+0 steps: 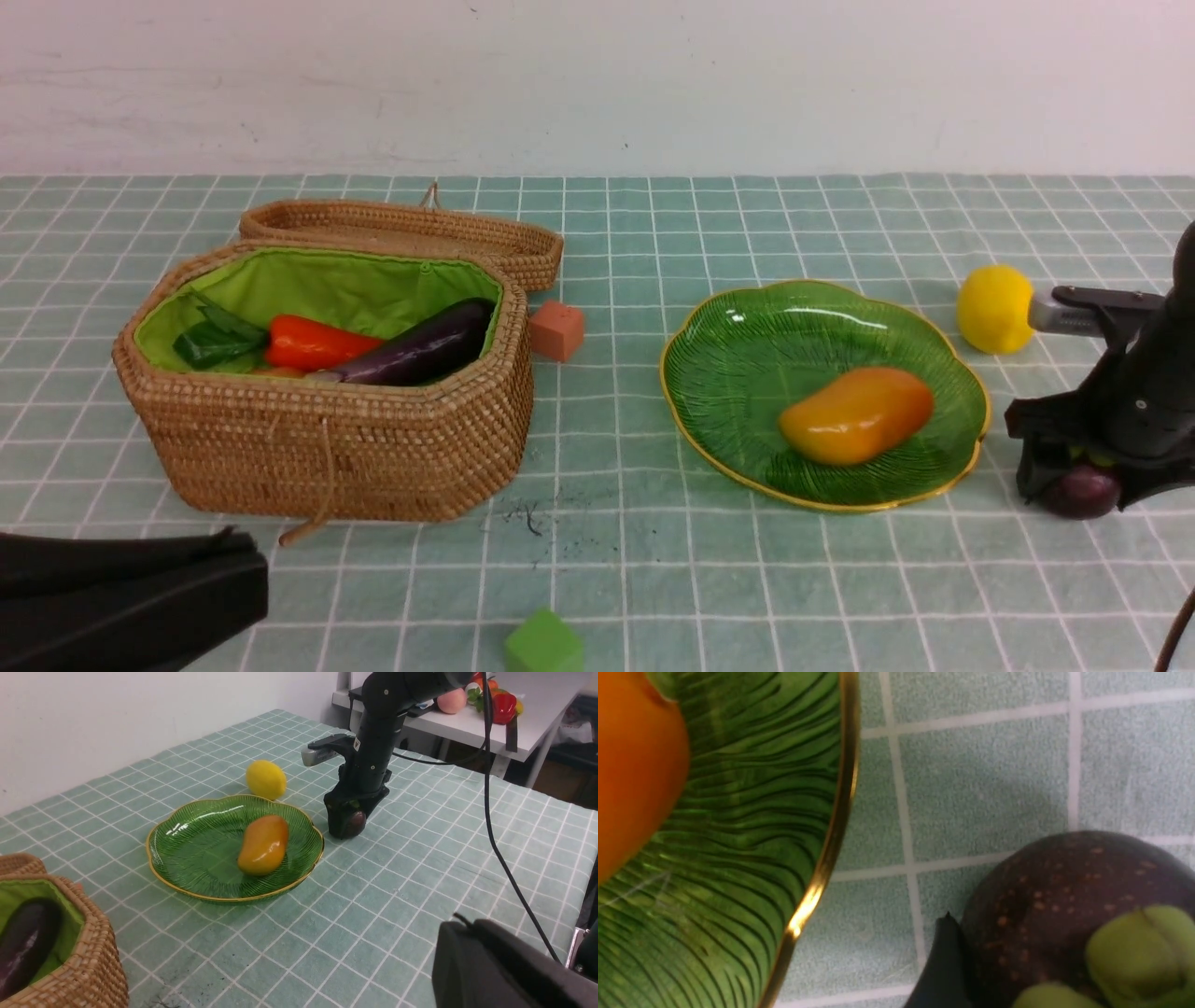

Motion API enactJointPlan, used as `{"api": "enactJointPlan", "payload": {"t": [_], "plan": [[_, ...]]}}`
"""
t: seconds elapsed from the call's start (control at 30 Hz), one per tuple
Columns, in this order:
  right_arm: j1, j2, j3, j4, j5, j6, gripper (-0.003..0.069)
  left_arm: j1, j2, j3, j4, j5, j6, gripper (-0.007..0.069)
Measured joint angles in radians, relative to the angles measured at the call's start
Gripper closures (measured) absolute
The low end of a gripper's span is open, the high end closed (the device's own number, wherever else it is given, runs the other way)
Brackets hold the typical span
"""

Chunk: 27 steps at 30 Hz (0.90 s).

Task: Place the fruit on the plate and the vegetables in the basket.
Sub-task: Use the right arm to grab a mangosteen and put it into the right plate

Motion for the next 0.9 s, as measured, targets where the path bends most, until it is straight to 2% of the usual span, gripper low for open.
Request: {"api": "enactJointPlan", "payload": {"t": [0.27,0.43,0.53,0.63,0.67,0.73,0.8,0.9], "plan": [[0.000,0.001,0.000,-0.028,-0.007,0.000,0.0090,0.000,0.000,0.000,0.000,0.006,0.000,0.0637],[-0.001,-0.037,0.000,-0.062,0.056,0.000,0.0090,0.000,0.000,0.000,-0.001,0.007,0.000,0.0637],[0.002,-0.106,0.002,-0.035,0.079,0.000,0.0090,0.000,0.000,0.000,-0.004,0.001,0.000,0.0637],[0.025,-0.181,0.002,0.056,0.071,-0.031,0.0090,0.000,0.000,0.000,-0.008,-0.031,0.000,0.0637],[0.068,-0.215,-0.001,0.155,0.036,-0.103,0.0090,0.000,0.000,0.000,-0.009,-0.057,0.000,0.0637],[0.106,-0.225,-0.008,0.214,0.006,-0.151,0.0090,0.000,0.000,0.000,-0.011,-0.079,0.000,0.0637],[0.186,-0.208,-0.033,0.351,-0.058,-0.263,0.0090,0.000,0.000,0.000,-0.011,-0.105,0.000,0.0637],[0.254,-0.162,-0.070,0.426,-0.118,-0.328,0.0090,0.000,0.000,0.000,-0.012,-0.109,0.000,0.0637]]}}
